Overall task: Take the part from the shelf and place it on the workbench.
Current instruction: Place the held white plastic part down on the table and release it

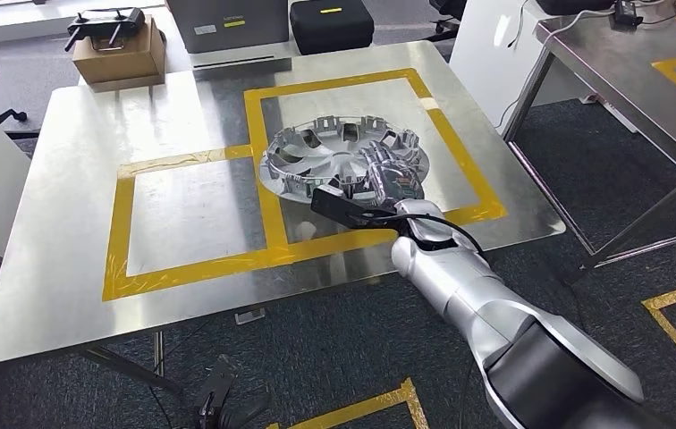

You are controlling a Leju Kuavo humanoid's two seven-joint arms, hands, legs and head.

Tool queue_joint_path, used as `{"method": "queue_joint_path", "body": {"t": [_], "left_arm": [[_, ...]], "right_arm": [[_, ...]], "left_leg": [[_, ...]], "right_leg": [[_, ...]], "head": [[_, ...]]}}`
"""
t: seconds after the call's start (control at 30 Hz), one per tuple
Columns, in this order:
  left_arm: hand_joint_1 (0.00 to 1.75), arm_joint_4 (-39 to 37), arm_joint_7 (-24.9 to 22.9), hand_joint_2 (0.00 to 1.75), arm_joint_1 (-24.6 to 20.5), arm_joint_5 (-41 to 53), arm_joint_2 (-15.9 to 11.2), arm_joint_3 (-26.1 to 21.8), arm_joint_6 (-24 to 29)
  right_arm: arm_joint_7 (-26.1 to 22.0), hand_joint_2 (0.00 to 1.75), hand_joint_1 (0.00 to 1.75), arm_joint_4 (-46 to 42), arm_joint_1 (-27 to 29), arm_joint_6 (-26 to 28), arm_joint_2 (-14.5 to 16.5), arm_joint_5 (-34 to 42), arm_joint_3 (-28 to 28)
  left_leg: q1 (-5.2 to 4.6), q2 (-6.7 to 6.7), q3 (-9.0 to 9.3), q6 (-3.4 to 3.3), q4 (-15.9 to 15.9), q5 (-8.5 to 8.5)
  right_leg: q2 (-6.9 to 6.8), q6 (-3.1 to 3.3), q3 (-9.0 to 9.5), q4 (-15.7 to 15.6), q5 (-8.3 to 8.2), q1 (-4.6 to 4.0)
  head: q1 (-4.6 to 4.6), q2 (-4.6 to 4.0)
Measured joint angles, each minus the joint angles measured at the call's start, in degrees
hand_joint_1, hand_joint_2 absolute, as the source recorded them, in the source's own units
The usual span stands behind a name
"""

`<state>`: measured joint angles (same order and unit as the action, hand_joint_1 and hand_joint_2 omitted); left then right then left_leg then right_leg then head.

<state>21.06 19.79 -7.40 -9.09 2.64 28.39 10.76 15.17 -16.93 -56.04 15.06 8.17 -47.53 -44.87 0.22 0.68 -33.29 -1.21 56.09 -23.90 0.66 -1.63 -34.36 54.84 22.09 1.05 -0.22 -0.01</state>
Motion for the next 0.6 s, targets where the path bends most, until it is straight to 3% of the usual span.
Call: {"method": "queue_joint_path", "body": {"t": [0.1,0.3,0.43,0.6], "left_arm": [[0.00,-0.03,0.52,0.00,-0.03,-0.03,0.00,0.00,0.41],[0.00,-0.20,2.69,0.00,0.02,-2.78,-0.11,-0.38,1.90],[0.00,-0.24,4.34,0.00,0.39,-4.83,-0.47,-1.75,2.23],[0.00,-0.28,5.82,0.00,1.12,-5.84,-1.15,-3.34,2.95]], "right_arm": [[-4.10,0.00,0.00,-0.21,0.00,-1.10,0.50,4.34,1.65],[-14.93,0.00,0.00,-8.07,-0.06,-5.46,1.24,23.14,10.79],[-13.07,0.00,0.00,-24.31,0.75,-10.59,-3.14,32.10,13.93],[-13.48,0.00,0.00,-45.52,4.15,-8.27,-10.30,39.78,18.80]], "left_leg": [[0.00,0.00,0.00,0.00,0.00,0.00],[0.00,0.00,0.02,0.01,0.00,0.01],[0.00,0.05,0.01,0.01,0.01,0.02],[-0.04,0.09,-0.04,-0.02,0.01,0.00]], "right_leg": [[0.00,0.00,0.00,0.00,0.00,0.00],[-0.01,0.00,-0.01,0.03,0.00,0.00],[-0.09,0.00,-0.01,0.03,0.00,0.00],[-0.16,0.00,-0.01,0.02,0.01,0.10]], "head": [[0.00,0.01],[-0.02,0.01],[-0.01,-0.01],[0.00,0.01]]}}
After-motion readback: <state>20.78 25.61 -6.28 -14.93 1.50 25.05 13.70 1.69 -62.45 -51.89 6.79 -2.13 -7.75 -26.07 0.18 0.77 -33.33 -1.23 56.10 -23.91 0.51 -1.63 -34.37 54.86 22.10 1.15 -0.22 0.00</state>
